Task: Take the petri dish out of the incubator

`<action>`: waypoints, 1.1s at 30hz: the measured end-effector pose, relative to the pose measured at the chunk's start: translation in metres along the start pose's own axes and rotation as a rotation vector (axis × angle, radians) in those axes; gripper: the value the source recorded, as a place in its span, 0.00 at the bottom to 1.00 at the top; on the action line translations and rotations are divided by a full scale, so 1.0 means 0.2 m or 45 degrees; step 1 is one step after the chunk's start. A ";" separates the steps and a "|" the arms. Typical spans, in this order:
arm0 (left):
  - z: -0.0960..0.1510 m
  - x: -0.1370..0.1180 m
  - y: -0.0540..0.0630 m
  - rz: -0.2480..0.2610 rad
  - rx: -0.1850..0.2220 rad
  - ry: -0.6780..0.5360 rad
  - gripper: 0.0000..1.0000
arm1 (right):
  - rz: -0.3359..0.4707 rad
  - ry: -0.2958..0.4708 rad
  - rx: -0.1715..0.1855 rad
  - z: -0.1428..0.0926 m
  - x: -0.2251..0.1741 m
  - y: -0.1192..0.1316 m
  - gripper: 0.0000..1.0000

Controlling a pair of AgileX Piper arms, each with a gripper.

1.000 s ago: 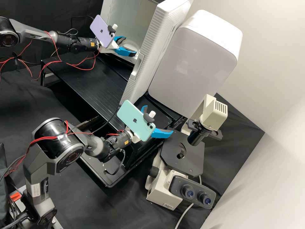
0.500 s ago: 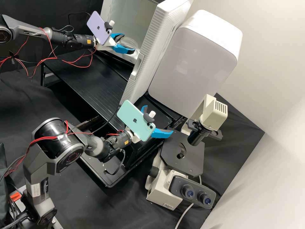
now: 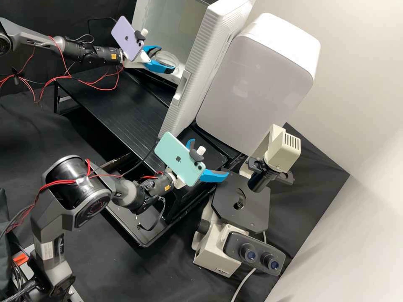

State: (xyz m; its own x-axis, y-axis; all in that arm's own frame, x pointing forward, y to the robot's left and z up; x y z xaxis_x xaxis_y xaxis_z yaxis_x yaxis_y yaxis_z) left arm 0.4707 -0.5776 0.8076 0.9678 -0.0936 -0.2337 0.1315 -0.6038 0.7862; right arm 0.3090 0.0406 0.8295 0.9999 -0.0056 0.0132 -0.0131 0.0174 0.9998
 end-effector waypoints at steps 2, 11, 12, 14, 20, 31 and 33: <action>0.01 -0.03 0.01 0.017 0.016 -0.019 0.00 | 0.000 0.000 0.000 0.00 0.00 0.00 1.00; 0.07 -0.29 -0.02 0.086 0.091 -0.159 0.00 | 0.000 0.000 0.000 0.00 0.00 0.00 1.00; 0.08 -0.32 -0.02 0.102 0.096 -0.177 0.00 | 0.000 0.000 0.000 0.00 0.00 0.00 1.00; 0.11 -0.38 -0.05 0.110 0.106 -0.212 0.00 | 0.000 0.000 0.000 0.00 0.00 0.00 1.00; 0.17 -0.53 -0.14 0.092 0.131 -0.305 0.00 | 0.000 0.000 0.000 0.00 0.00 0.00 1.00; 0.29 -0.71 -0.32 -0.027 0.209 -0.476 0.00 | 0.000 0.000 0.000 0.00 0.00 0.00 1.00; 0.29 -0.72 -0.34 -0.042 0.199 -0.499 0.00 | 0.000 0.000 0.000 0.00 0.00 0.00 1.00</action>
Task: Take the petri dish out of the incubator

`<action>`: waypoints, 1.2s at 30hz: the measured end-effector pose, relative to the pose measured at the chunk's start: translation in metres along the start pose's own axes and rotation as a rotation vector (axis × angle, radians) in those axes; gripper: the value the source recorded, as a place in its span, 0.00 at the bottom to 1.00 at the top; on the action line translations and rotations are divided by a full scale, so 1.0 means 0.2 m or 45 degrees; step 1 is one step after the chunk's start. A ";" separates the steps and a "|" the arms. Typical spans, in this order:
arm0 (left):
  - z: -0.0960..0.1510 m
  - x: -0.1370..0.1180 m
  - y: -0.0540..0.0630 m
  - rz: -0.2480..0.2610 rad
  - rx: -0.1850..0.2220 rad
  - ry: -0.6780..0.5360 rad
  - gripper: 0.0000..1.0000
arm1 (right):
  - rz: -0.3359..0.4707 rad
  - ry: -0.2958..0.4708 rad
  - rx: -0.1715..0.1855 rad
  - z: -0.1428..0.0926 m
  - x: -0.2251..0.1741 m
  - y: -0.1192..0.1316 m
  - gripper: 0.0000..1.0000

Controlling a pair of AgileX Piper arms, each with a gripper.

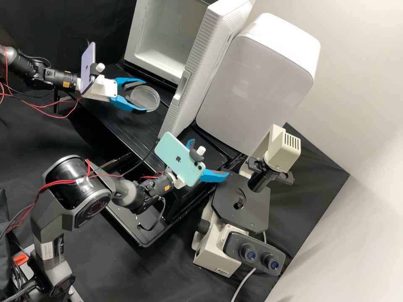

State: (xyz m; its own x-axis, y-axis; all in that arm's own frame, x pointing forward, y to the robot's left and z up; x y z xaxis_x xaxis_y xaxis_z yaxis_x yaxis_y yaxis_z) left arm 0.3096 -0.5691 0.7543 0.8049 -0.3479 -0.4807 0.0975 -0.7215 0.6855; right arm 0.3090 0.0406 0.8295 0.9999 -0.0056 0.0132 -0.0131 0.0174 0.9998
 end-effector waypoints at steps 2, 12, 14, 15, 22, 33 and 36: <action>0.01 -0.01 -0.01 -0.005 -0.024 -0.012 0.00 | 0.000 0.000 0.000 0.00 0.00 0.00 1.00; 0.02 -0.04 -0.06 -0.036 -0.130 -0.028 0.00 | 0.000 0.000 0.000 0.00 0.00 0.00 1.00; 0.02 -0.04 -0.06 -0.037 -0.138 -0.023 0.00 | 0.000 0.000 0.000 0.00 0.00 0.00 1.00; 0.02 -0.03 -0.07 -0.040 -0.145 -0.018 0.00 | 0.000 0.000 0.000 0.00 0.00 0.00 1.00; -0.02 -0.01 -0.13 -0.069 -0.223 0.057 0.00 | 0.000 0.000 0.000 0.00 0.00 0.00 1.00; -0.01 0.01 -0.15 -0.078 -0.174 0.098 1.00 | 0.000 0.000 0.000 0.00 0.00 0.00 1.00; -0.01 0.01 -0.15 -0.074 -0.153 0.107 1.00 | 0.000 0.000 0.000 0.00 0.00 0.00 1.00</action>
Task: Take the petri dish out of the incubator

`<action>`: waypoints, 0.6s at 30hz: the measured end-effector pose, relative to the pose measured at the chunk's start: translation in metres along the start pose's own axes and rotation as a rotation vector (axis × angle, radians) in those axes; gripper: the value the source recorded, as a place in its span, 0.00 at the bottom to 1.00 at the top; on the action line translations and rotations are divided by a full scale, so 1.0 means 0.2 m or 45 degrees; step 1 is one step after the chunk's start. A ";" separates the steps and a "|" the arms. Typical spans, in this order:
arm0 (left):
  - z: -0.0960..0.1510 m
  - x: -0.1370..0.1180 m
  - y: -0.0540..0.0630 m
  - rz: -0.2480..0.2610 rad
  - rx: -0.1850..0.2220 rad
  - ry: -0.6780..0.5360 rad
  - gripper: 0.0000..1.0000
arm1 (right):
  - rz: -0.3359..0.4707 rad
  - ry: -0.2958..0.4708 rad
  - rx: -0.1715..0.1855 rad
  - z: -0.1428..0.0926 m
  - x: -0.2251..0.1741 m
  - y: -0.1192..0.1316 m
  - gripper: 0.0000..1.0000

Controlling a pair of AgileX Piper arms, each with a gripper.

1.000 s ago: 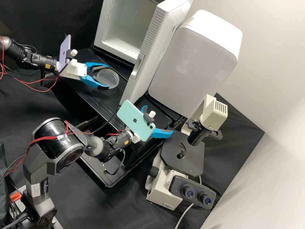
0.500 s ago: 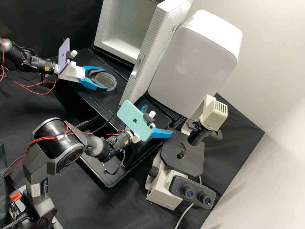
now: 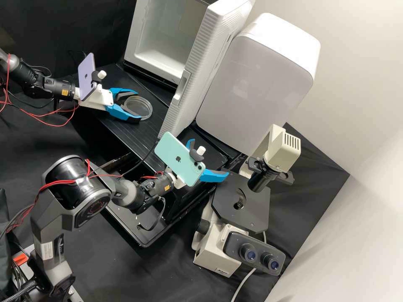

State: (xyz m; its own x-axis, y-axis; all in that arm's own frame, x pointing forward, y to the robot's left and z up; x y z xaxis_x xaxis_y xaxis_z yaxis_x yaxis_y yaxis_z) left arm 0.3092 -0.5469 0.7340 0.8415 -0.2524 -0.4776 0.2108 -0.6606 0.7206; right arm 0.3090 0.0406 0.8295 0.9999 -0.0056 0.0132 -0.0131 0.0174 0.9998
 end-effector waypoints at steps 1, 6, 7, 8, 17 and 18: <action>0.00 0.00 0.00 0.000 0.008 -0.001 1.00 | 0.000 0.000 0.000 0.00 0.00 0.00 1.00; 0.01 0.00 0.00 0.004 0.048 0.007 1.00 | 0.000 0.000 0.000 0.00 0.00 0.00 1.00; 0.01 0.00 0.00 0.005 0.051 0.008 1.00 | 0.000 0.000 0.000 0.00 0.00 0.00 1.00; 0.01 0.00 0.00 0.006 0.054 0.005 1.00 | 0.000 0.000 0.000 0.00 0.00 0.00 1.00; 0.06 -0.01 -0.01 0.070 0.212 0.017 1.00 | 0.000 0.000 0.000 0.00 0.00 0.00 1.00; 0.06 -0.01 -0.01 0.075 0.221 0.027 1.00 | 0.000 0.000 0.000 0.00 0.00 0.00 1.00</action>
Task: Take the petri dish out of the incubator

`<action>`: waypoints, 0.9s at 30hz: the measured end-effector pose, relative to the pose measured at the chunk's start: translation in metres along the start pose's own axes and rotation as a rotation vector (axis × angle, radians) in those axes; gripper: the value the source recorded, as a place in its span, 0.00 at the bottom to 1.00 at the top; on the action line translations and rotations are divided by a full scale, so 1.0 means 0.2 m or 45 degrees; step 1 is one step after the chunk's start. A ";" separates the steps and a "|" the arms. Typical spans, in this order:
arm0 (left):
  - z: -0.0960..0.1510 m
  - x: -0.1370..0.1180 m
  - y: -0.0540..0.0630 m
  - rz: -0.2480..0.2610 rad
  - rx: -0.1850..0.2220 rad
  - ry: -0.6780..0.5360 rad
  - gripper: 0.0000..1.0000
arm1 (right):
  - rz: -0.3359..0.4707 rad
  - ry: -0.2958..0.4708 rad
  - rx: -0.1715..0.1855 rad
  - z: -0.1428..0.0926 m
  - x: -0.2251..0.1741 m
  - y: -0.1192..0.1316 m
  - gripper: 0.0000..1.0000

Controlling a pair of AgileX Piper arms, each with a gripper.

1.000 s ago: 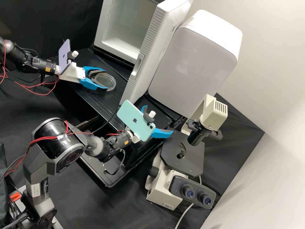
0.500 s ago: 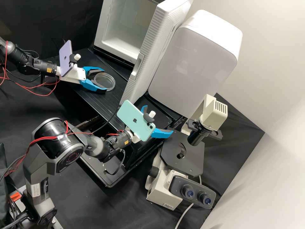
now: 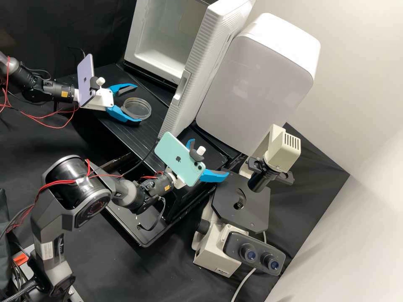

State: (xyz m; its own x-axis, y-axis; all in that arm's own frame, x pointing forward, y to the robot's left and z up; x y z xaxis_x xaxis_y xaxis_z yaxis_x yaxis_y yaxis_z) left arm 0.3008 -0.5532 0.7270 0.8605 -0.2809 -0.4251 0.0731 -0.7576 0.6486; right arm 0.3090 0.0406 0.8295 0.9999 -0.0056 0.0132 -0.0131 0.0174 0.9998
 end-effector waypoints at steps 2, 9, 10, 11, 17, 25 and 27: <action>0.01 -0.01 0.00 0.012 0.006 0.015 1.00 | 0.000 0.000 0.000 0.00 0.00 0.00 1.00; 0.04 -0.05 -0.01 0.077 0.035 0.031 1.00 | 0.000 0.000 0.000 0.00 0.00 0.00 1.00; 0.04 -0.06 -0.01 0.102 0.030 0.034 1.00 | 0.000 0.000 0.000 0.00 0.00 0.00 1.00; 0.04 -0.06 0.00 0.123 0.026 0.038 1.00 | 0.000 0.000 0.000 0.00 0.00 0.00 1.00; 0.05 -0.11 0.01 0.276 0.022 0.041 1.00 | 0.000 0.000 0.000 0.00 0.00 0.00 1.00; 0.05 -0.16 0.06 0.404 0.094 0.068 1.00 | 0.000 0.000 0.000 0.00 0.00 0.00 1.00; 0.05 -0.18 0.06 0.412 0.122 0.087 1.00 | 0.000 0.000 0.000 0.00 0.00 0.00 1.00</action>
State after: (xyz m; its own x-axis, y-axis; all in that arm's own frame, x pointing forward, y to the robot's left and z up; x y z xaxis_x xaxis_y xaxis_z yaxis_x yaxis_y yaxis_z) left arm 0.2663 -0.5586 0.7437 0.8632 -0.4783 -0.1615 -0.2541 -0.6882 0.6796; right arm 0.3090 0.0406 0.8295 0.9999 -0.0056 0.0132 -0.0131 0.0174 0.9998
